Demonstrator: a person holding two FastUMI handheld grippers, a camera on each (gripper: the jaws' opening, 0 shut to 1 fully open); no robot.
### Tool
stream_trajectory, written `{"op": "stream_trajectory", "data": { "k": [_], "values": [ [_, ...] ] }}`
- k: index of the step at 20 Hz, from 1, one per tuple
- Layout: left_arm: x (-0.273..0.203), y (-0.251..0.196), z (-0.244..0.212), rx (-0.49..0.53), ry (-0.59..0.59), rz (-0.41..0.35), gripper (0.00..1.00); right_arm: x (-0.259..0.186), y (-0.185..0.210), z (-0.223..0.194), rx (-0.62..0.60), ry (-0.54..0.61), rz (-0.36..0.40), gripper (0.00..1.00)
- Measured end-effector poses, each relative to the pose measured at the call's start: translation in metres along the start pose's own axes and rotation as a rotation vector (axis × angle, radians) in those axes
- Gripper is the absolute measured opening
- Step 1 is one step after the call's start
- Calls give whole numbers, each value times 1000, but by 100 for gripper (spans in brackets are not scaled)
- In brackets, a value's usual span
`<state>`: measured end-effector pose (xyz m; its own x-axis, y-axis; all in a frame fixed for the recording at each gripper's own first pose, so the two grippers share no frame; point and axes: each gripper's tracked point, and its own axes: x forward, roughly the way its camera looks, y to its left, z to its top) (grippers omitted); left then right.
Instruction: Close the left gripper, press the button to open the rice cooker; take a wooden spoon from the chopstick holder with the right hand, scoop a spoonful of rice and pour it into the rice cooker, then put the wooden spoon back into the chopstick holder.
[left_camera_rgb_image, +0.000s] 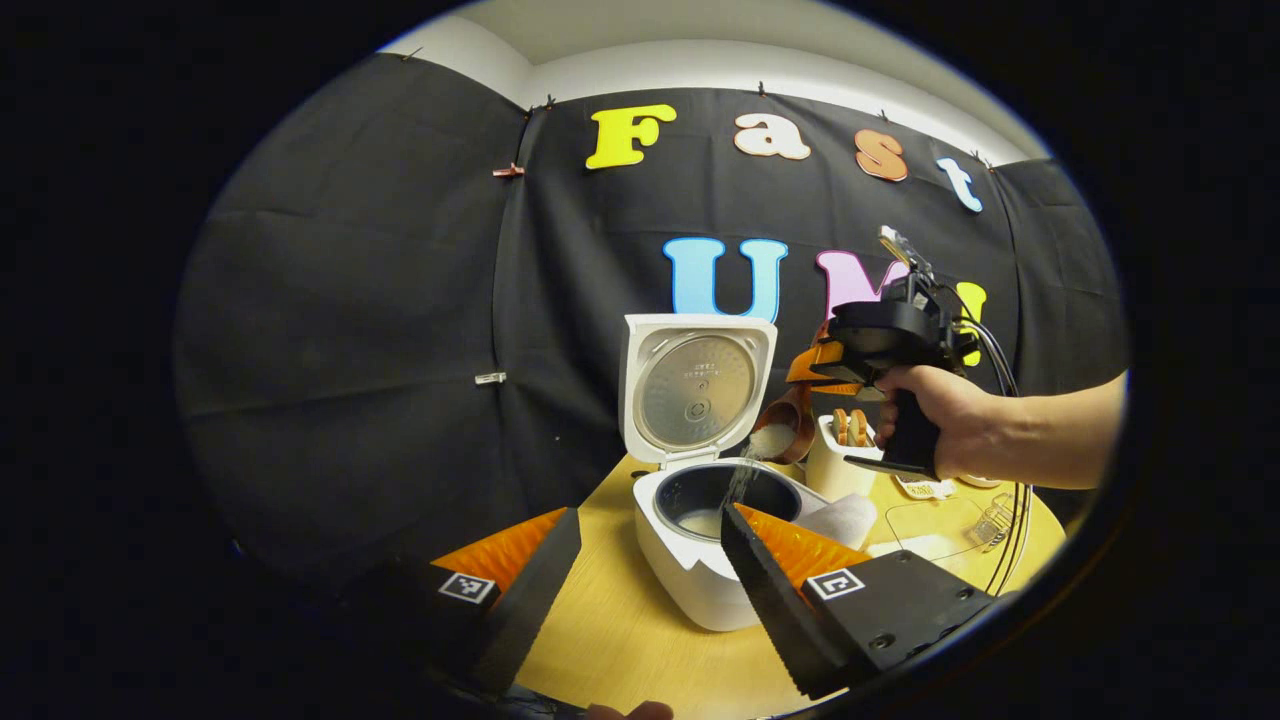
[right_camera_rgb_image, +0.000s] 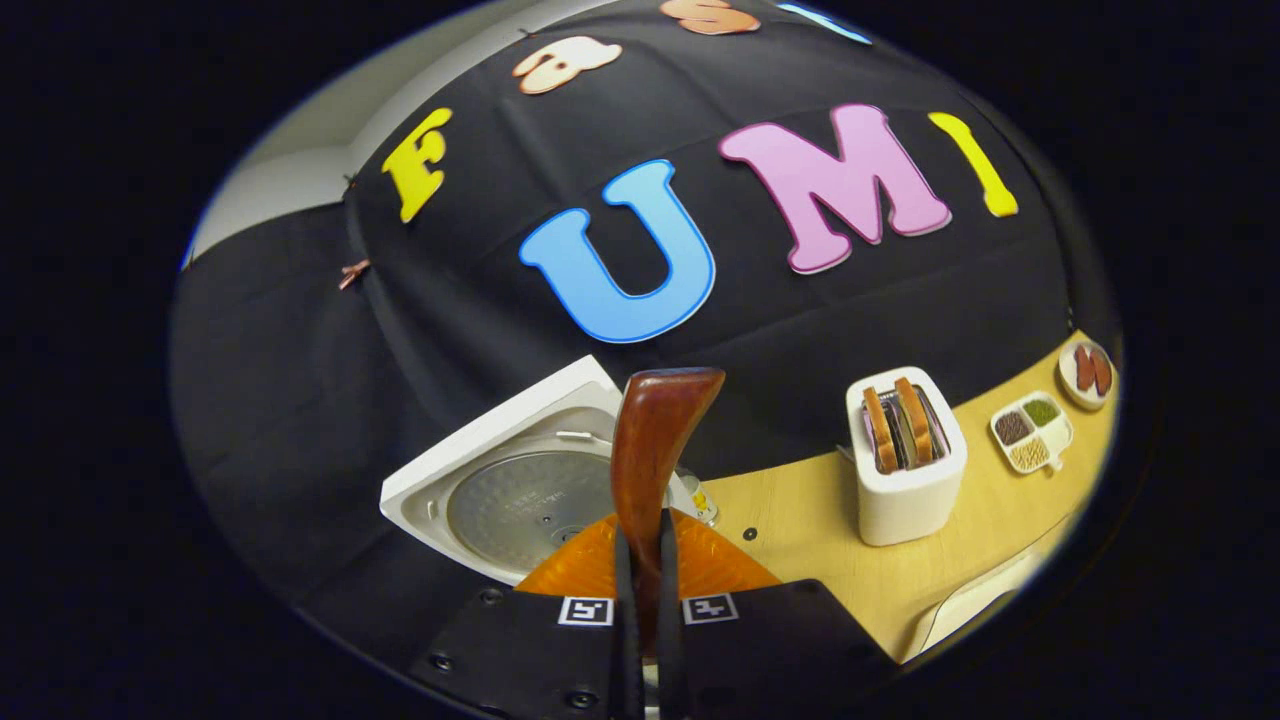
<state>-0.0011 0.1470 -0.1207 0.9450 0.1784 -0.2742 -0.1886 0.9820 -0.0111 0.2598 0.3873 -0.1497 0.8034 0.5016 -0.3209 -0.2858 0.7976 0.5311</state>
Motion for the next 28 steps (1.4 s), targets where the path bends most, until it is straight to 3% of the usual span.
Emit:
{"op": "stream_trajectory", "data": {
  "k": [10,21,26,28],
  "values": [
    [0,15,-13,-32,34,24,98,14,22,-6,-319,0,69,10],
    [2,10,-12,-62,26,20,99,-20,82,-9,-798,-100,257,10],
    [-2,6,-9,-66,22,16,99,-33,94,-20,-950,-114,308,10],
    [-5,6,-9,-65,22,14,99,-33,89,-22,-923,-102,299,10]
  ]
}}
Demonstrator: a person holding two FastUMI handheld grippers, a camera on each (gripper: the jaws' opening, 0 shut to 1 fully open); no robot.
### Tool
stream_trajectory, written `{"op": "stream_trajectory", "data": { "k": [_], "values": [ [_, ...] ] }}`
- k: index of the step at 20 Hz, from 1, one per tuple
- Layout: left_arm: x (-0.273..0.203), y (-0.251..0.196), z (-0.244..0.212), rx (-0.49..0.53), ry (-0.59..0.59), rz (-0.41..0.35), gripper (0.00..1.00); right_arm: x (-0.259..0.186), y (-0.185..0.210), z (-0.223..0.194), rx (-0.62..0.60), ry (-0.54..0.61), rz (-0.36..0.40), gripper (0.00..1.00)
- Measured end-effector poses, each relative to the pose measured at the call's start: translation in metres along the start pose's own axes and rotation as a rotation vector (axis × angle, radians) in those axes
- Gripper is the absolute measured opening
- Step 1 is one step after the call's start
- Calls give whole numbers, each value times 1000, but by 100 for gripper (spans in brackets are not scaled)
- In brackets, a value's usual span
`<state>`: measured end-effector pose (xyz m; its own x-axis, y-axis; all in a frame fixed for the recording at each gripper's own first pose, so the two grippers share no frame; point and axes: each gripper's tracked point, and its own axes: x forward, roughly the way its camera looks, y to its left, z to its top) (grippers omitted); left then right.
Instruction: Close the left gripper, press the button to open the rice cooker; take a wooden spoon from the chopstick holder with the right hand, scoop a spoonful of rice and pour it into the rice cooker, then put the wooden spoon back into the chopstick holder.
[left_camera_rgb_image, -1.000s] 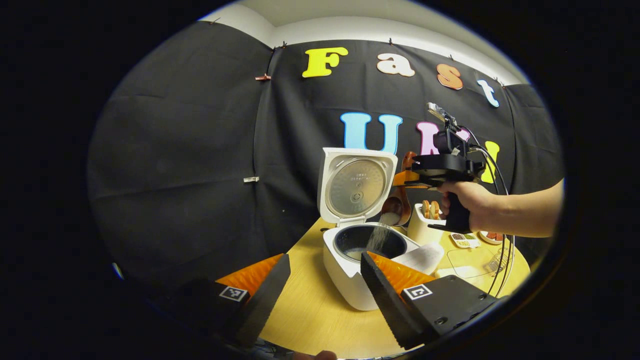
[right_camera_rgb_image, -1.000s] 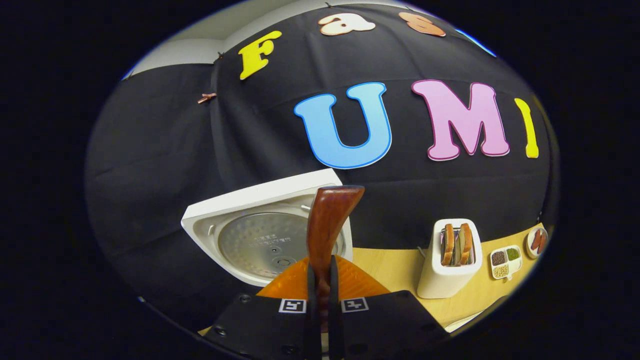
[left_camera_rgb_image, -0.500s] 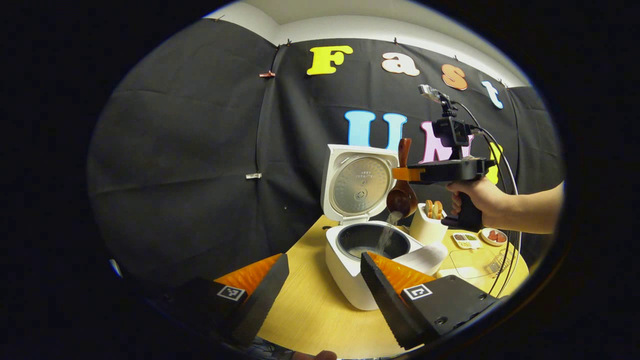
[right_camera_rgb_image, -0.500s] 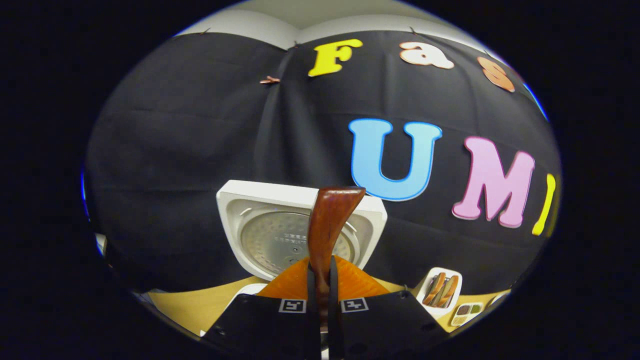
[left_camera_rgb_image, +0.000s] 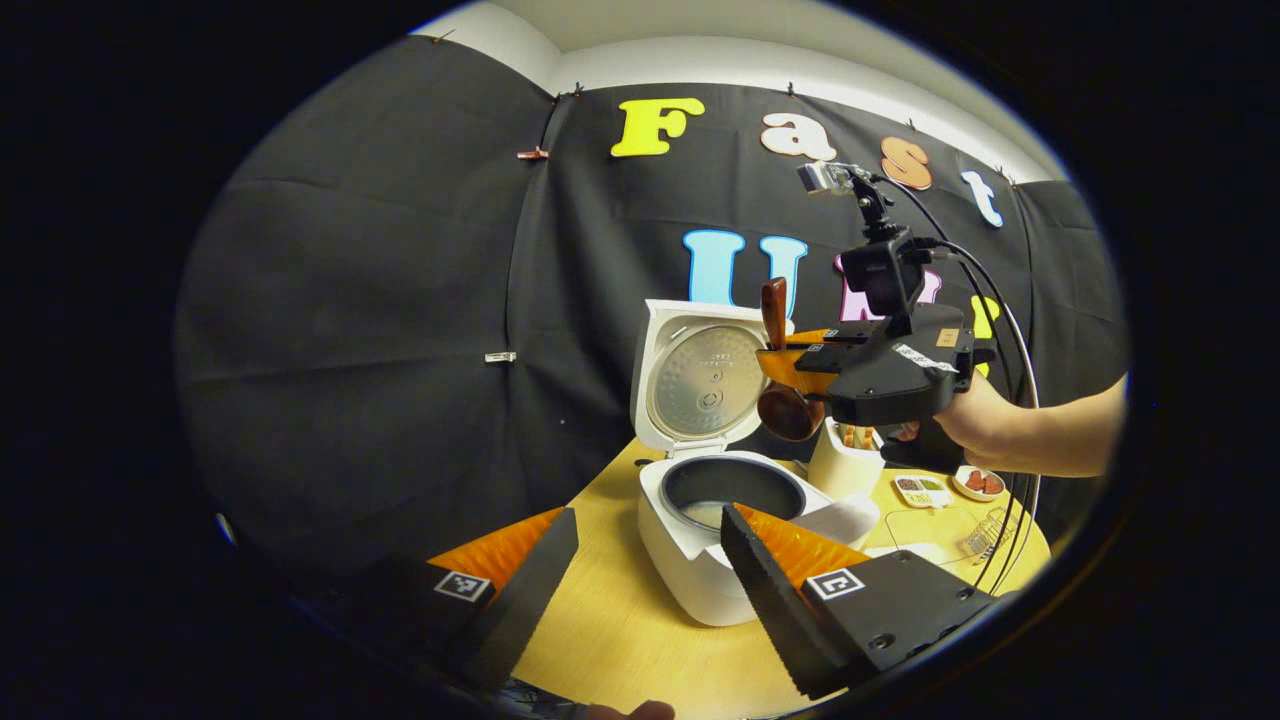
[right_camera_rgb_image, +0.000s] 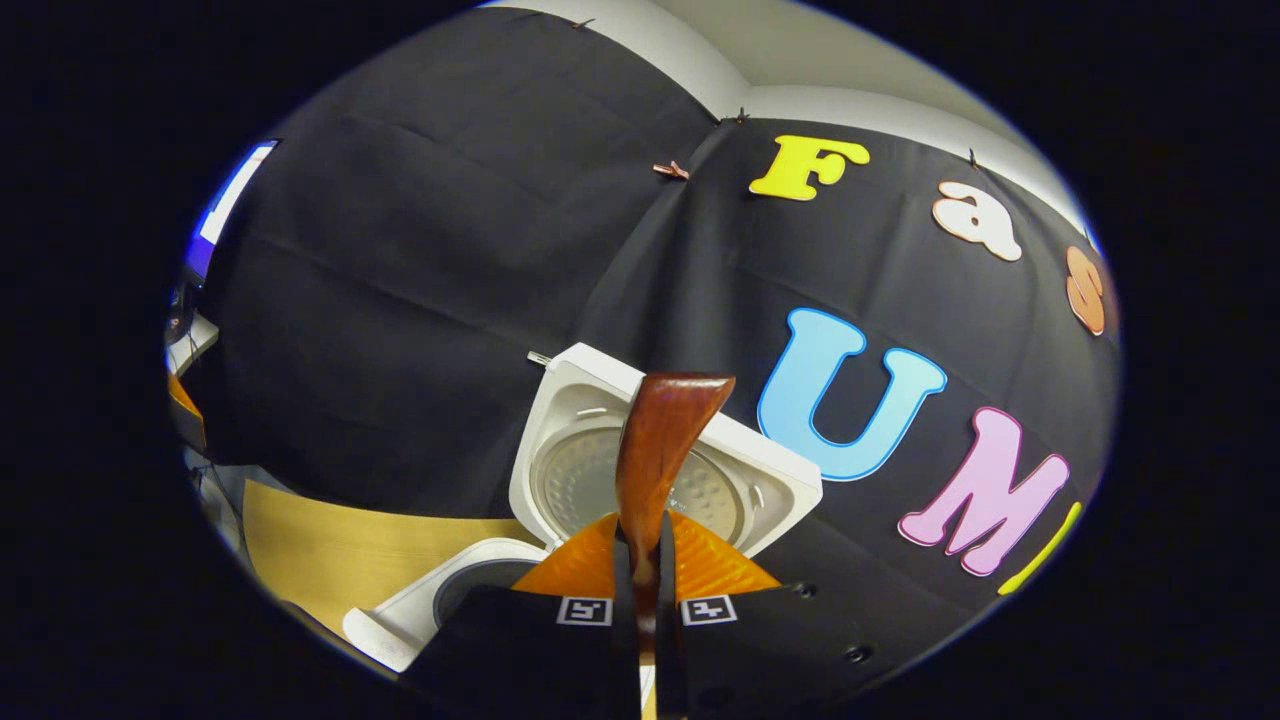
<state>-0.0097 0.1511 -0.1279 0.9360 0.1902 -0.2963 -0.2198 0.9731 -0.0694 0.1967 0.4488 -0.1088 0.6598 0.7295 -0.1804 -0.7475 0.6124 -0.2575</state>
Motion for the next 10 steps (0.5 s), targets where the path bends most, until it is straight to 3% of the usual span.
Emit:
{"op": "stream_trajectory", "data": {
  "k": [2,7,10],
  "values": [
    [-3,-2,1,1,3,3,99,1,-8,-5,178,22,-5,10],
    [-17,-9,4,15,-7,-2,99,-11,-51,-25,778,88,-77,10],
    [-23,-16,11,25,-16,-6,99,-29,-73,-37,1014,81,-97,10]
  ]
}}
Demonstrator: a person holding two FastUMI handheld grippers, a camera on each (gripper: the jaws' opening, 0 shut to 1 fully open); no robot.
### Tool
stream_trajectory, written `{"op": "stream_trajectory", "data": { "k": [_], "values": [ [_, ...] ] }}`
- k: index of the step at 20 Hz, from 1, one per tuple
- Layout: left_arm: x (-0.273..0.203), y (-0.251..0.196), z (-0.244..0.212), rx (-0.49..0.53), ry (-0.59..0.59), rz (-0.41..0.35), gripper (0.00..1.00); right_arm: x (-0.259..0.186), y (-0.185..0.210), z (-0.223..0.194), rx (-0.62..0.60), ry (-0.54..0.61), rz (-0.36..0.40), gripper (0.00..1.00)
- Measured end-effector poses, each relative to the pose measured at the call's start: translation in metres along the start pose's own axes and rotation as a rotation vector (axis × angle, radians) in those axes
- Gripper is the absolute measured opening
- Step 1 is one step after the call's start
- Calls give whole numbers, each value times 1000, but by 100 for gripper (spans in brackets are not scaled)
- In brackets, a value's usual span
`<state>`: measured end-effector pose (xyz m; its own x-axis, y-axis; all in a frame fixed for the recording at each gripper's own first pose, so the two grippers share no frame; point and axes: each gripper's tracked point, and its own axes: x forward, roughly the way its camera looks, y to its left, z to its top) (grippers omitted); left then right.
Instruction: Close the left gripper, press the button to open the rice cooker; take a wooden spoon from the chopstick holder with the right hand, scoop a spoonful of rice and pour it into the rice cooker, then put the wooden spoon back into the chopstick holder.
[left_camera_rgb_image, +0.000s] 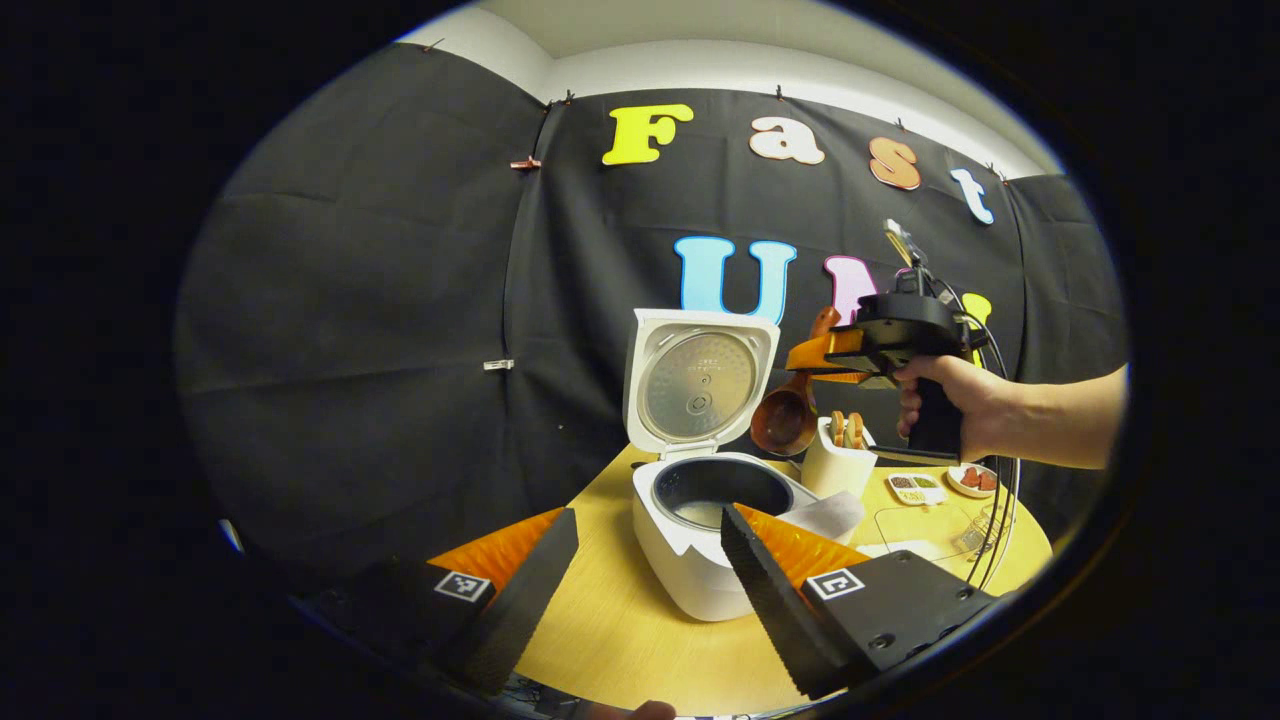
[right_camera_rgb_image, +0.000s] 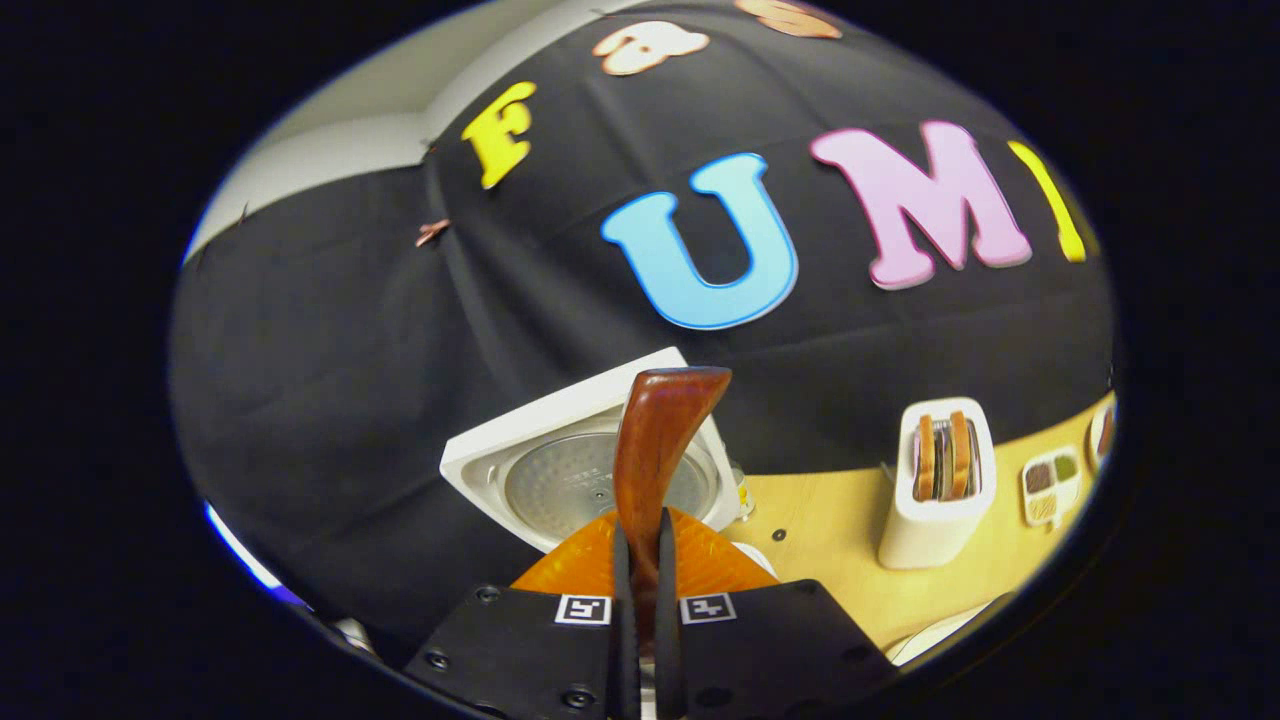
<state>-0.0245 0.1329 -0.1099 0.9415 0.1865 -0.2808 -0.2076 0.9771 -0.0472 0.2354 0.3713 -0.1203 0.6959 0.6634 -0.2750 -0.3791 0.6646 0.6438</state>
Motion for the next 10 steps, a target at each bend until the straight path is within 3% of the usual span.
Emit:
{"op": "stream_trajectory", "data": {
  "k": [5,6,7,10],
  "values": [
    [-8,-18,11,19,-16,-29,99,-72,-24,44,176,-118,54,10],
    [-9,-22,14,26,-22,-34,99,-89,-35,51,190,-142,48,14],
    [-8,-28,17,29,-27,-41,99,-108,-47,60,201,-167,38,10],
    [-9,-44,23,26,-38,-65,99,-166,-93,76,191,-232,-28,10]
  ]
}}
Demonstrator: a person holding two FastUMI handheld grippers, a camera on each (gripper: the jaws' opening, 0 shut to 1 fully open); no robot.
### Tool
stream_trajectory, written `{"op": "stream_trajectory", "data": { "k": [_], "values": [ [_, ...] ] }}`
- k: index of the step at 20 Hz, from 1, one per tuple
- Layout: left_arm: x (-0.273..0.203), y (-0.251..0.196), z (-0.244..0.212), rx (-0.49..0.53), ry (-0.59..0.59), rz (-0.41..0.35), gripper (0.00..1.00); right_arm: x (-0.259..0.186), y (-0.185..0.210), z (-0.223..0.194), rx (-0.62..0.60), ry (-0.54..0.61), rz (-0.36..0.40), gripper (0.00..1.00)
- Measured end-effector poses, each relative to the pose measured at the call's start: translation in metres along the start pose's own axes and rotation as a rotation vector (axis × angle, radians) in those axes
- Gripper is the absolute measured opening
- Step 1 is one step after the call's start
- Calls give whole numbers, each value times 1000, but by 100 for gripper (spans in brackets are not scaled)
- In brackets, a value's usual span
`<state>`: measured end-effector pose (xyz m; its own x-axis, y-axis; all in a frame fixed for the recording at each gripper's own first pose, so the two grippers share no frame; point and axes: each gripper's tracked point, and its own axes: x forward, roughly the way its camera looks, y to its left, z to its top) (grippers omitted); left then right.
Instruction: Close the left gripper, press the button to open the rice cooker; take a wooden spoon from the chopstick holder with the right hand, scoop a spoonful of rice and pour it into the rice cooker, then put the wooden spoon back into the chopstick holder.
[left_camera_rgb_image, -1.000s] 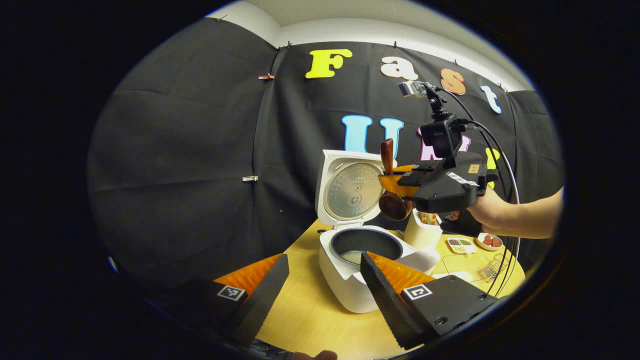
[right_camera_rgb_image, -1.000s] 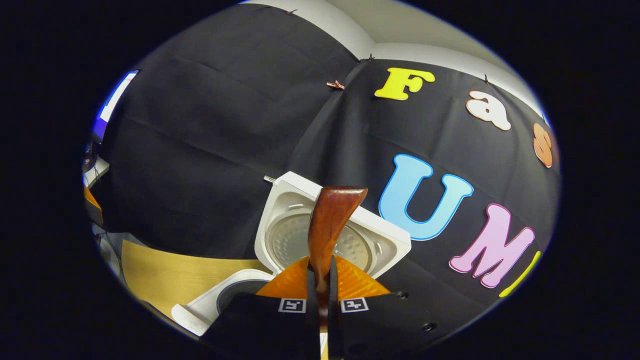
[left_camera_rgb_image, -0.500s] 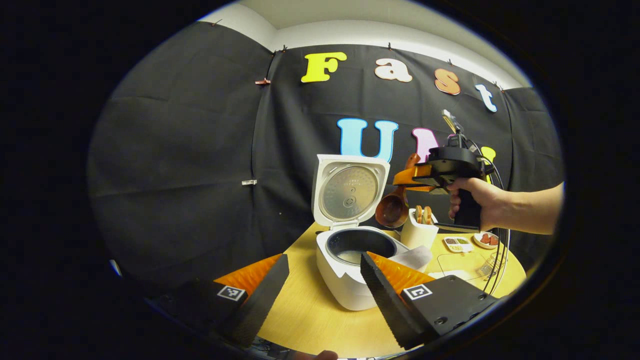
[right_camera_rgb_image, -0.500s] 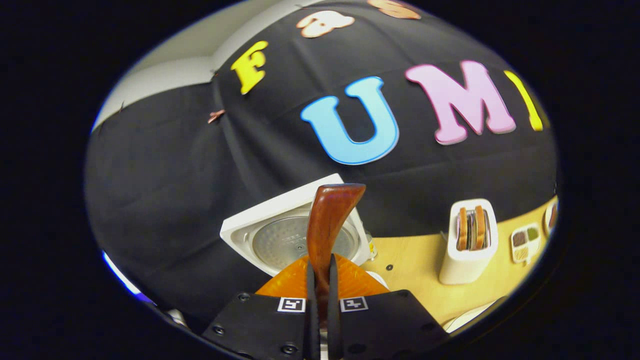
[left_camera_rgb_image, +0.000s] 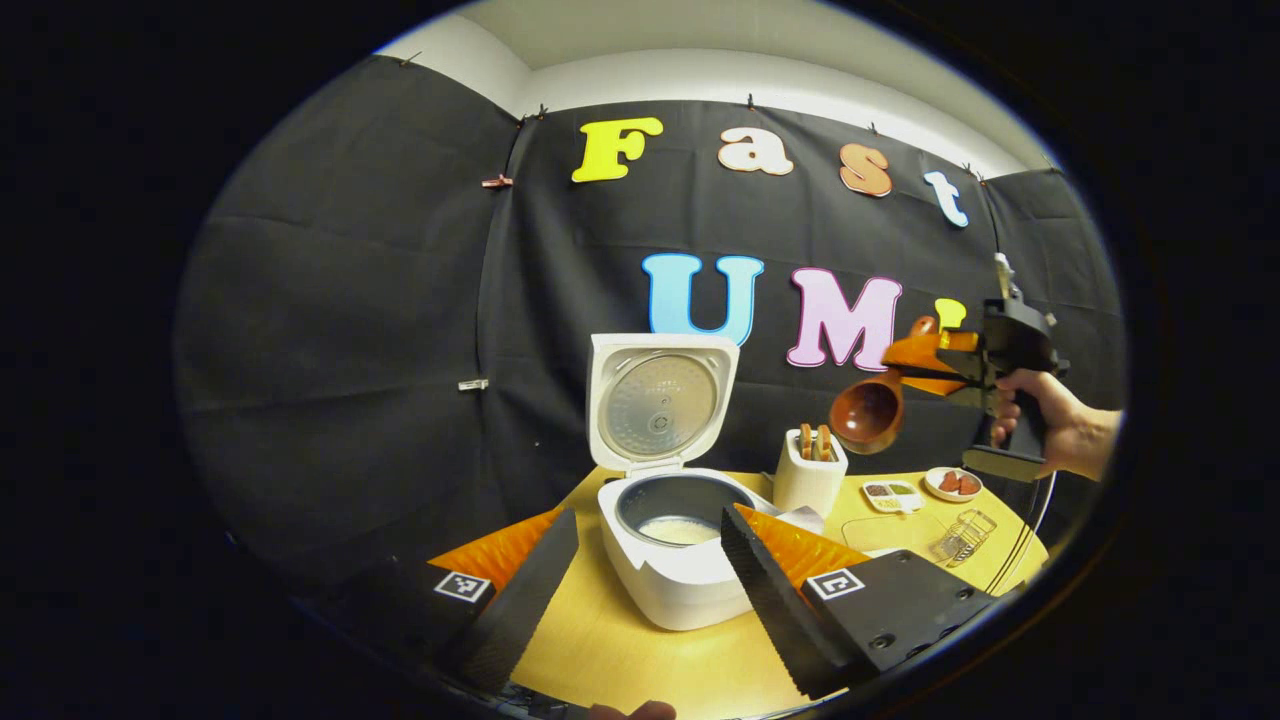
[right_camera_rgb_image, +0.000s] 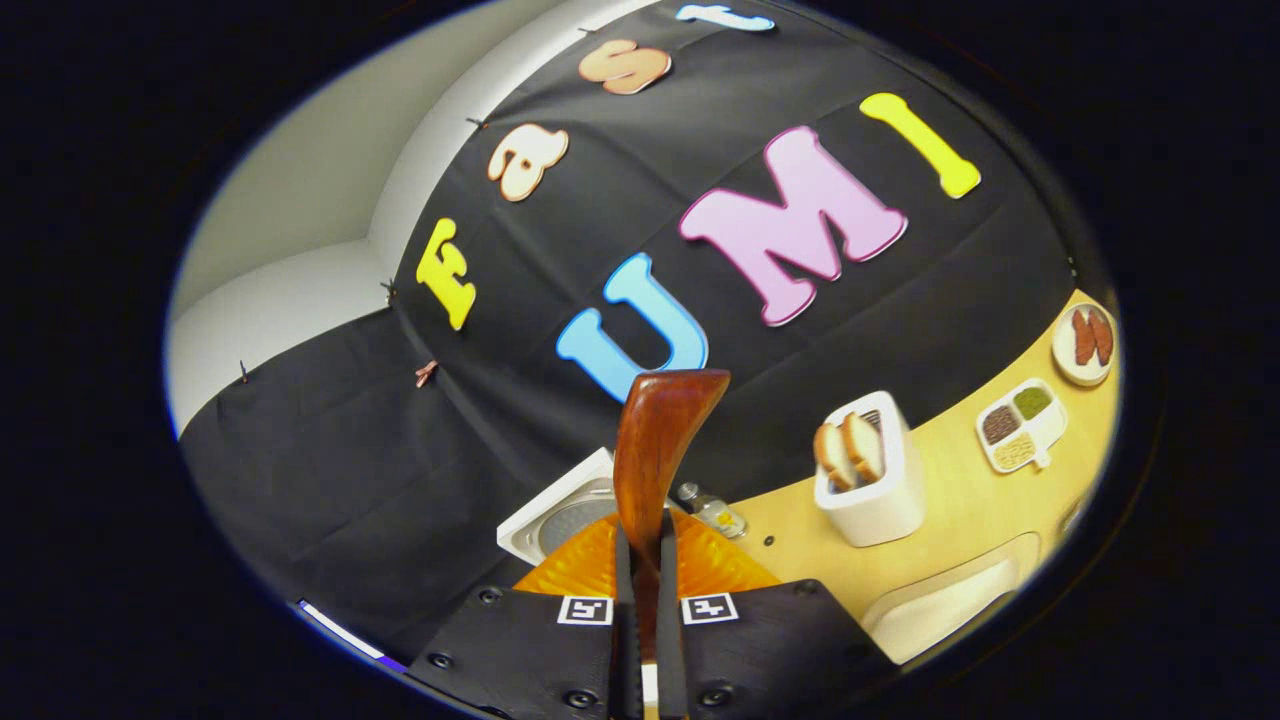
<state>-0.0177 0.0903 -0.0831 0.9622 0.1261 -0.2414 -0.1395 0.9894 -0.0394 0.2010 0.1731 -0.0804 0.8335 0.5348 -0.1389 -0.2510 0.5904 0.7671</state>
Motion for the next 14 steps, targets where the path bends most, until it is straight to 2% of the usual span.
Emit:
{"op": "stream_trajectory", "data": {
  "k": [9,12,14],
  "values": [
    [4,-45,10,35,-16,-33,99,-133,-158,88,-53,-147,-280,10],
    [2,-60,13,39,-6,-28,99,-160,-221,90,-137,-130,-395,10],
    [-2,-72,17,55,-10,-23,99,-164,-255,83,-184,-94,-441,10]
  ]
}}
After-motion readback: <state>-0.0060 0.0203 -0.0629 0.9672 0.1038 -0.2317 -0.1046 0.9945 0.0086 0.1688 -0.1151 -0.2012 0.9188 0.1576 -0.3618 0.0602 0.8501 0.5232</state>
